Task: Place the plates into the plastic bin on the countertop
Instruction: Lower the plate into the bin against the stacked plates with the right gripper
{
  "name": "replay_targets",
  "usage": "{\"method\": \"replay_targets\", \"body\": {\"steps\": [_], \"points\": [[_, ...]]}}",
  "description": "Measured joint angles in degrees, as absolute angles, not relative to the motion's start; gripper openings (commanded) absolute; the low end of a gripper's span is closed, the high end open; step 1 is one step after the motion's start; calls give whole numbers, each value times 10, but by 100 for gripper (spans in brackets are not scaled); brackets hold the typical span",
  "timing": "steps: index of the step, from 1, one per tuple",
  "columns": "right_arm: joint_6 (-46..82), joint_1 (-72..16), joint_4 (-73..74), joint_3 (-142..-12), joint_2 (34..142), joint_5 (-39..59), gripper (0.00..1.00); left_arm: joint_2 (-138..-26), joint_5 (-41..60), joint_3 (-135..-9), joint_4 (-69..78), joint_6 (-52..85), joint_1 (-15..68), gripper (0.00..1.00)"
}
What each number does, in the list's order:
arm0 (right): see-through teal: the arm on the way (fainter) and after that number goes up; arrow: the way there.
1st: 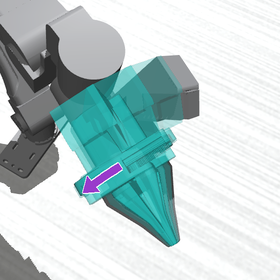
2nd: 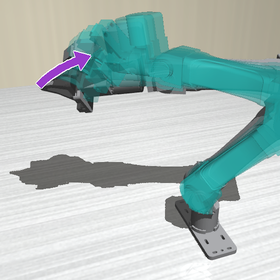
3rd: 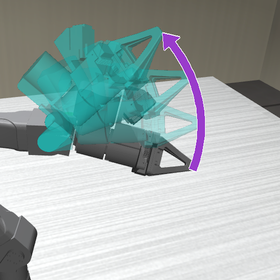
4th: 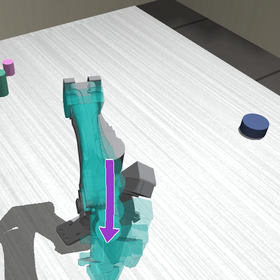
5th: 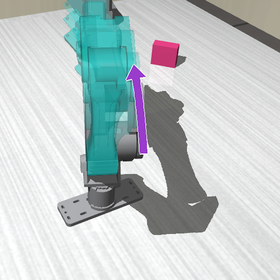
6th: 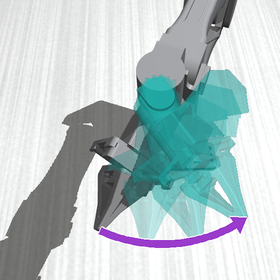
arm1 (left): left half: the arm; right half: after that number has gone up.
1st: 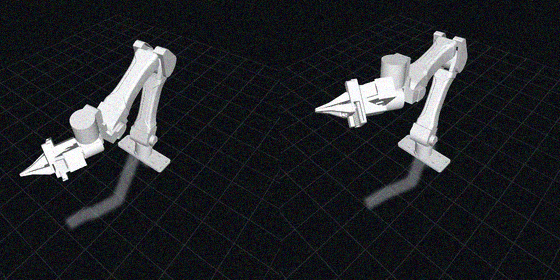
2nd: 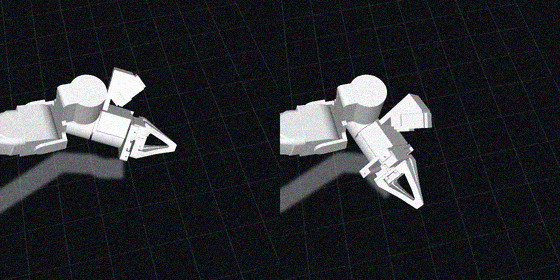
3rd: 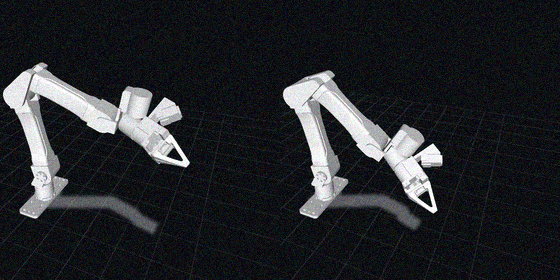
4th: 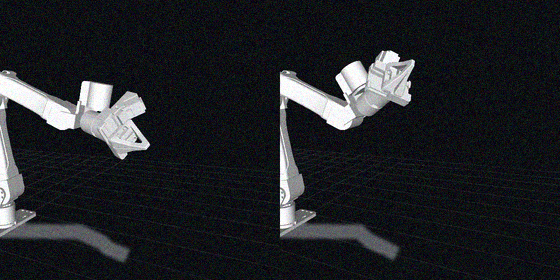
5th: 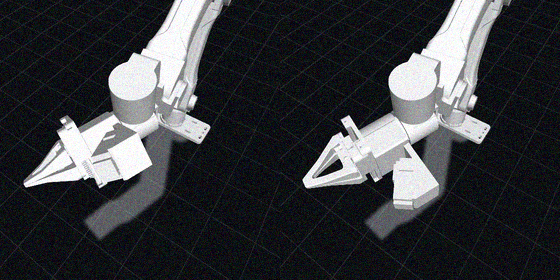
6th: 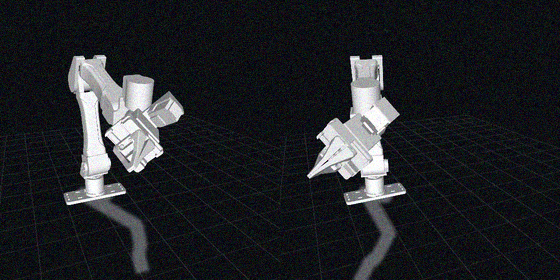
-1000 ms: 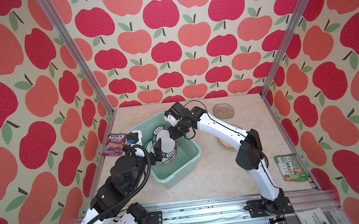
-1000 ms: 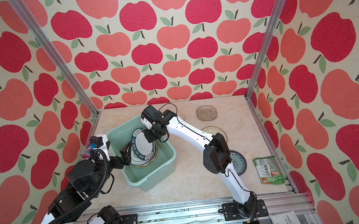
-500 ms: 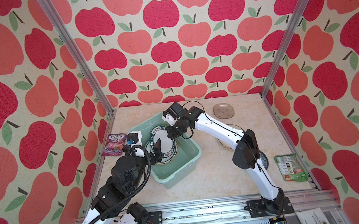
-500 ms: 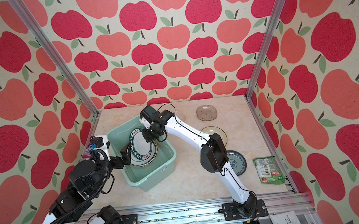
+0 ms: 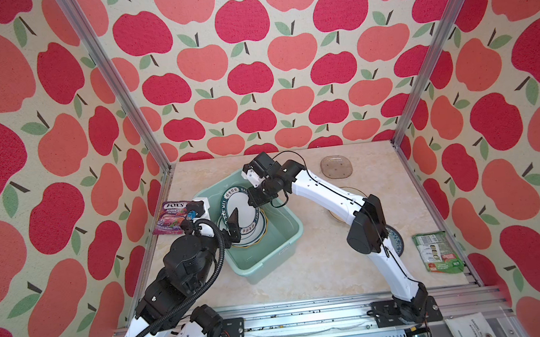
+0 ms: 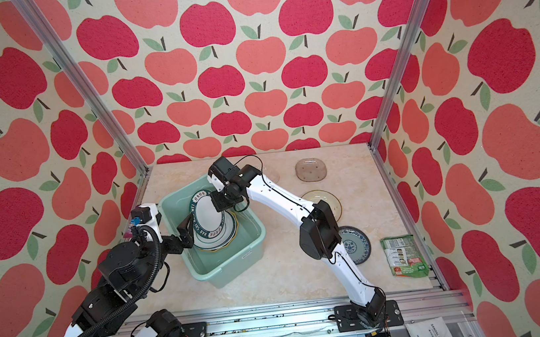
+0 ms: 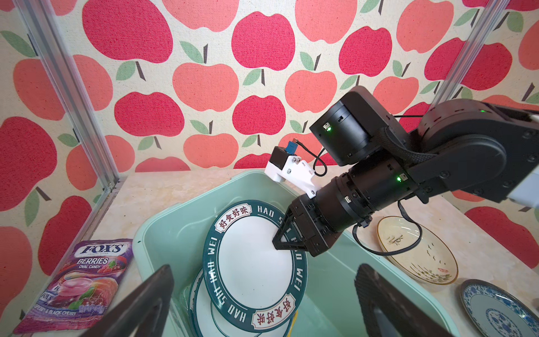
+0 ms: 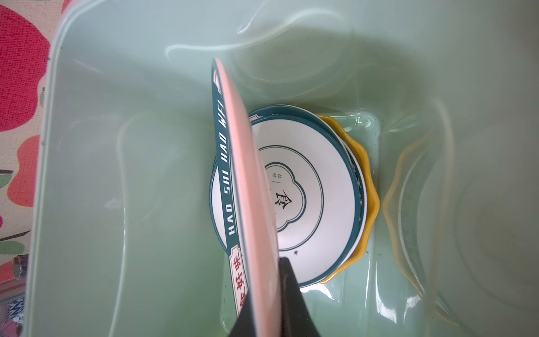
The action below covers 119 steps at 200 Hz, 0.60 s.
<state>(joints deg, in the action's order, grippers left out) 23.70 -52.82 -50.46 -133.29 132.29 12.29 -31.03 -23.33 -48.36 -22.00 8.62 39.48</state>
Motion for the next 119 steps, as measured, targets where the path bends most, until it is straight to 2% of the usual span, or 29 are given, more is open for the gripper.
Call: {"method": "replay_targets", "body": {"steps": [41,69,119], "points": [[240,-533,-488,-1336,1338,131,11,-298,-231,-480,-220,79,391,99],[245,-544,-475,-1336,1374,134,11,-288,-232,-479,-220,79,390,99],[252,-548,-475,-1348,1376,123,12,-273,-232,-479,-221,79,389,99]]}}
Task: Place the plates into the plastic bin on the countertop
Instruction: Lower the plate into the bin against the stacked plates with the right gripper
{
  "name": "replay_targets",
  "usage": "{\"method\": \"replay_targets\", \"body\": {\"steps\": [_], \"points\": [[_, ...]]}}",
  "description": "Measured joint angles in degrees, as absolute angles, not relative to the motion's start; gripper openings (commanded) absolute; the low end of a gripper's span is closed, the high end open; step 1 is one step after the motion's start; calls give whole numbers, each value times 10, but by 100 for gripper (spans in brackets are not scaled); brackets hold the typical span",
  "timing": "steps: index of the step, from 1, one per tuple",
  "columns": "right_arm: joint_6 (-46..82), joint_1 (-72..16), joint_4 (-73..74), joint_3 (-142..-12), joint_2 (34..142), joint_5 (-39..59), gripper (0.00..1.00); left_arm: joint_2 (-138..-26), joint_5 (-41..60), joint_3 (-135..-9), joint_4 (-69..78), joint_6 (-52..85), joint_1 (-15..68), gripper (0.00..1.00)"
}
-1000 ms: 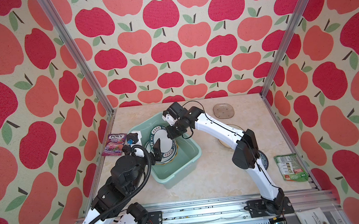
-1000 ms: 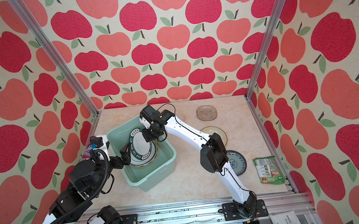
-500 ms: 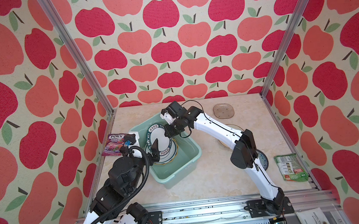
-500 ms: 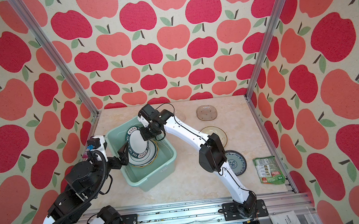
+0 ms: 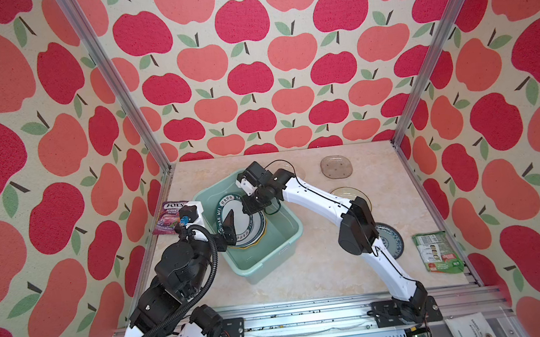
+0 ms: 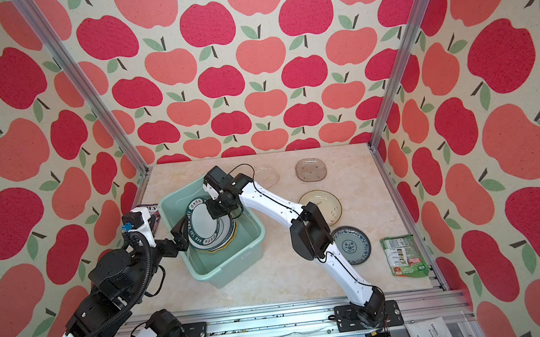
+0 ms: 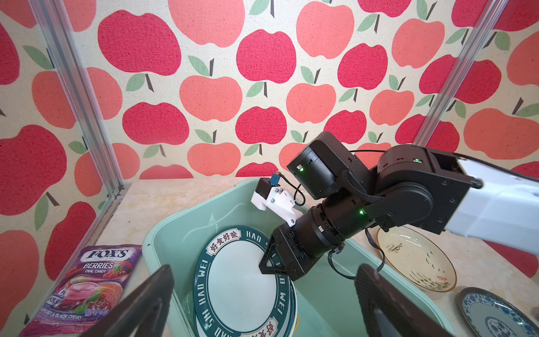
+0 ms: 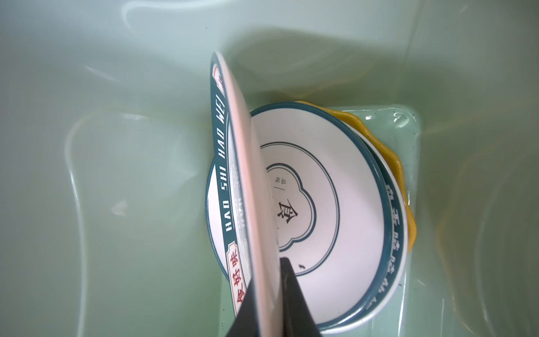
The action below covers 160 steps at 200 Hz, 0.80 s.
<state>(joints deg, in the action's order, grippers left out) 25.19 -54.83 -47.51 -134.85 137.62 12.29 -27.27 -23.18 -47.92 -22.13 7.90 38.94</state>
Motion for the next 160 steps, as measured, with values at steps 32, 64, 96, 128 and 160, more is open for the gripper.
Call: {"method": "replay_targets", "body": {"steps": [32,64,96,128,160], "points": [[259,-551,-478,-1353,1379,108,21,-267,-232,-479,-225,77,387,99],[267,-552,-488,-1354,1388,98,30,-265,-232,-479,-229,77,387,99],[272,-552,-494,-1354,1389,95,35,-262,-232,-479,-238,77,387,99],[276,-552,-497,-1354,1389,90,43,-261,-233,-479,-238,75,387,99],[277,-552,-508,-1354,1390,78,48,-261,-234,-479,-238,74,387,99]]}}
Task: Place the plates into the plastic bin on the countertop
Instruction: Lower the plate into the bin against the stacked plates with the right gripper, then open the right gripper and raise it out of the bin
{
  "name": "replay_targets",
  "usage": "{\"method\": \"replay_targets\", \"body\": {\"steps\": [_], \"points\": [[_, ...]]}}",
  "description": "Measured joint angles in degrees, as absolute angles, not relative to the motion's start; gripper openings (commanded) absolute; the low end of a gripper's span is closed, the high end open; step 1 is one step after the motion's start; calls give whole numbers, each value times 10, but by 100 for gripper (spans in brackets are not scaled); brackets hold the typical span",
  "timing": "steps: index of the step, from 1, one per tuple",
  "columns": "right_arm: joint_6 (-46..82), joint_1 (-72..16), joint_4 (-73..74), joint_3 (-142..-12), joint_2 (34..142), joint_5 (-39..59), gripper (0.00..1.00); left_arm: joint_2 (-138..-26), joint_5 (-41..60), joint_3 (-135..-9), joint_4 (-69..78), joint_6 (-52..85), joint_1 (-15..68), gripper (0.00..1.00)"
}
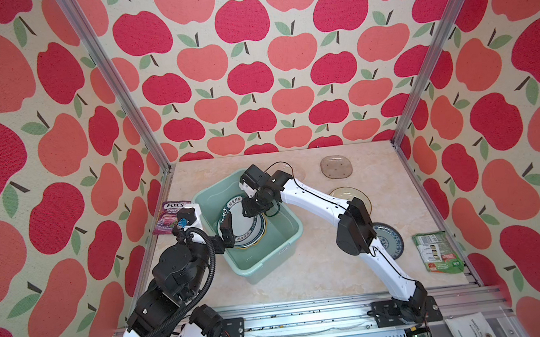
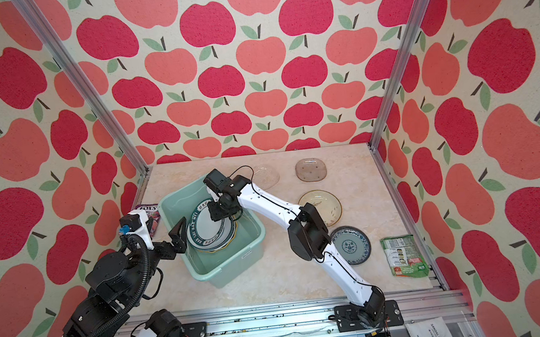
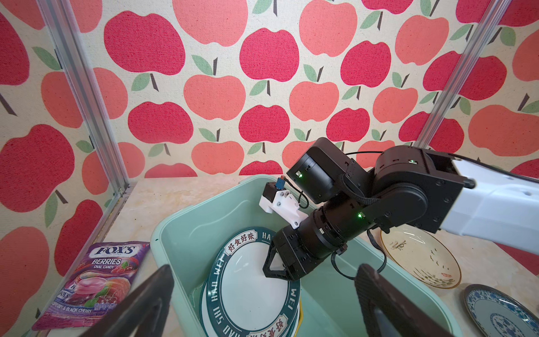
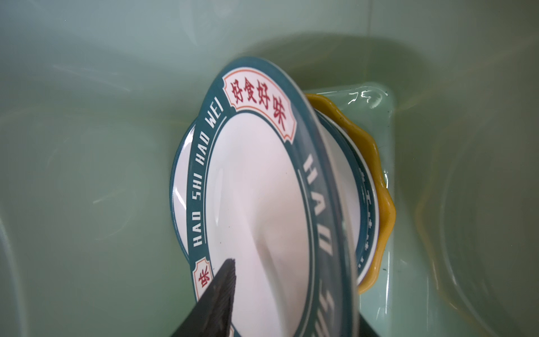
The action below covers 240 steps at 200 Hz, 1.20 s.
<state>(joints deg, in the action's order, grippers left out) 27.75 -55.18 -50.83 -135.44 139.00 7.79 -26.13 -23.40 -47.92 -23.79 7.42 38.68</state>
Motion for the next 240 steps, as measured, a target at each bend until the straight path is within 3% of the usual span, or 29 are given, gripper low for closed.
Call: {"method": "replay_targets", "body": {"steps": [103,240], "points": [[277,-561,-547,-1355,1410,27,58,-261,-236,-479,-237,73,385,99],[273,-566,-557,-1368,1435,-10,63,-254,-236,-469,-235,62,375,99]]}}
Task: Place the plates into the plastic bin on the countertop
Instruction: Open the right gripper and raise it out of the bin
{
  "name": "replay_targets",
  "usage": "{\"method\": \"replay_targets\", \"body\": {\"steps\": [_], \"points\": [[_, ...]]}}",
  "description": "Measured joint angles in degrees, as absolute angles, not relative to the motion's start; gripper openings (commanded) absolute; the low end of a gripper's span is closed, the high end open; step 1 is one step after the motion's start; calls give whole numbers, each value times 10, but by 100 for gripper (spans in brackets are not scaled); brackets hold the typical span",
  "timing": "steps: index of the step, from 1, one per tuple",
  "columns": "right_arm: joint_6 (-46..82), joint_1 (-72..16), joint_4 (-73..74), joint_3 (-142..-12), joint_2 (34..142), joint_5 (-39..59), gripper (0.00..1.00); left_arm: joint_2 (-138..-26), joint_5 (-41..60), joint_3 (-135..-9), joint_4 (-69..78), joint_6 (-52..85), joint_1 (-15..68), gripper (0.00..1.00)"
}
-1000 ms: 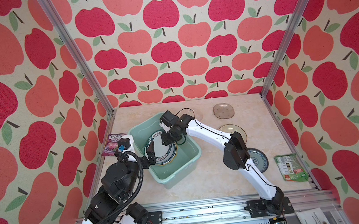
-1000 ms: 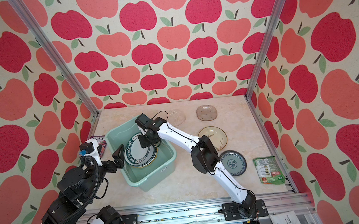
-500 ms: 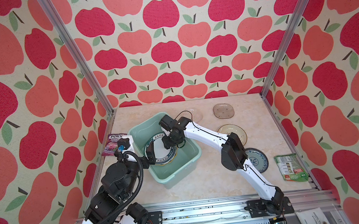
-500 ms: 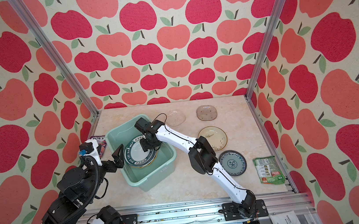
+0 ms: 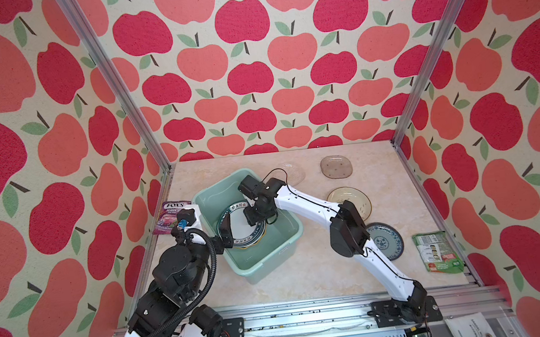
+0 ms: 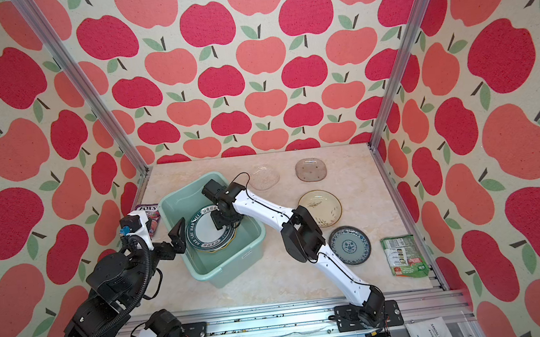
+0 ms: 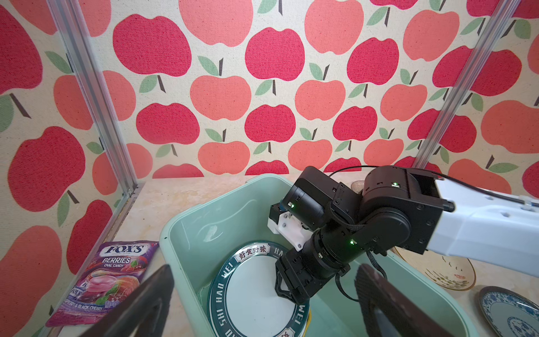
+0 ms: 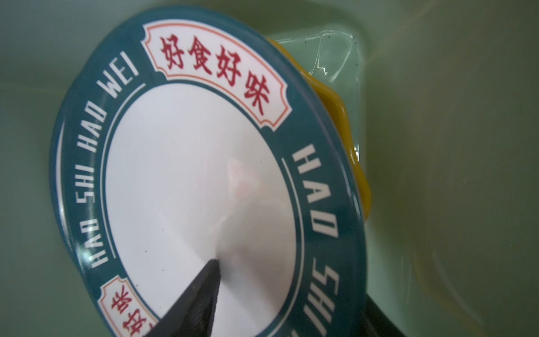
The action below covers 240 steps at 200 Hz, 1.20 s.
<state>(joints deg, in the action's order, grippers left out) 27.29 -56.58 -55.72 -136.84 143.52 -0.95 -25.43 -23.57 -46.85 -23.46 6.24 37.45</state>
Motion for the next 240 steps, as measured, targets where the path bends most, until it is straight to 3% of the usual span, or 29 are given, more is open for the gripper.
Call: {"method": "replay_targets", "body": {"steps": [55,145,240], "points": [[264,-569,-562,-1369,1436,-22,69,-254,-236,-469,-235,62,373,99],[246,-574,-565,-1373,1425,-40,69,-242,-235,-488,-272,64,373,99],[223,-573,-557,-1350,1224,-21,67,-325,-175,-687,-420,117,373,100]]}}
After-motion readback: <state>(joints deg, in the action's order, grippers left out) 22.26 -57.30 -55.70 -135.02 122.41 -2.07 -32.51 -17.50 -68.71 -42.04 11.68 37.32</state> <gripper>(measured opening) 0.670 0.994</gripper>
